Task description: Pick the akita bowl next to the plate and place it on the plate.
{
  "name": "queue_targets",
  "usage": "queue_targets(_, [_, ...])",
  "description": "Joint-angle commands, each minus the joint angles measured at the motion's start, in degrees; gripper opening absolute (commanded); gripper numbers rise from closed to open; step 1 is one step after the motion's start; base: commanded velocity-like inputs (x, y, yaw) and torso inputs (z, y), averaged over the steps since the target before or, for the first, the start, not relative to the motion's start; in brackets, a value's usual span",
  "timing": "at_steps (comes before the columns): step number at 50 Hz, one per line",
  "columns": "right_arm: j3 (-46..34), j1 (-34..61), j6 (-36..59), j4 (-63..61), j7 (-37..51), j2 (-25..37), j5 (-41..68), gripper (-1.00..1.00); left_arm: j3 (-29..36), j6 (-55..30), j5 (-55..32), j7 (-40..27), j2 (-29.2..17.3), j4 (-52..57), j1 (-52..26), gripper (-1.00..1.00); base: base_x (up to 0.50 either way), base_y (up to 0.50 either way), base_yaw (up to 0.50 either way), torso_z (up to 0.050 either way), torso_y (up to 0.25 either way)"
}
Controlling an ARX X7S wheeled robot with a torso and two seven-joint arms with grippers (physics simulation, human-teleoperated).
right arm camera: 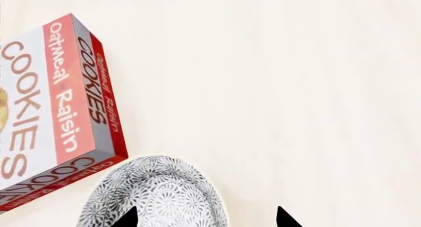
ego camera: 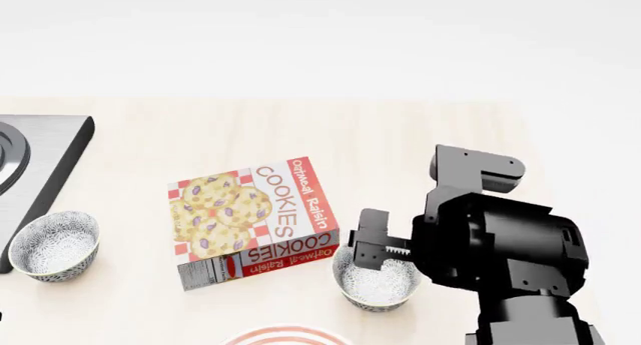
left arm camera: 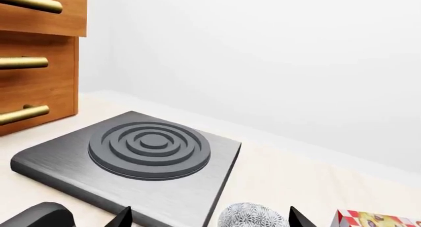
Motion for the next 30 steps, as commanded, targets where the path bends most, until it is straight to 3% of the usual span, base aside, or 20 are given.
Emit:
queue_targets(1, [0.81, 0.54, -1.82, 3.66, -1.28, -0.17, 0.52, 1.00, 0.08, -0.19, -0.20, -0.28, -0.17, 0.27, 0.02, 1.00, 0.00, 0.00, 0.00, 0.000, 0.000])
queue_targets(30, [-2.02, 0.15, -4.22, 8.52, -3.82, -0.93, -1.65, 1.00, 0.32, 0.22, -0.48, -0.45, -0.39, -0.05, 0.07, 1.00, 0.00, 0.00, 0.00, 0.000, 0.000])
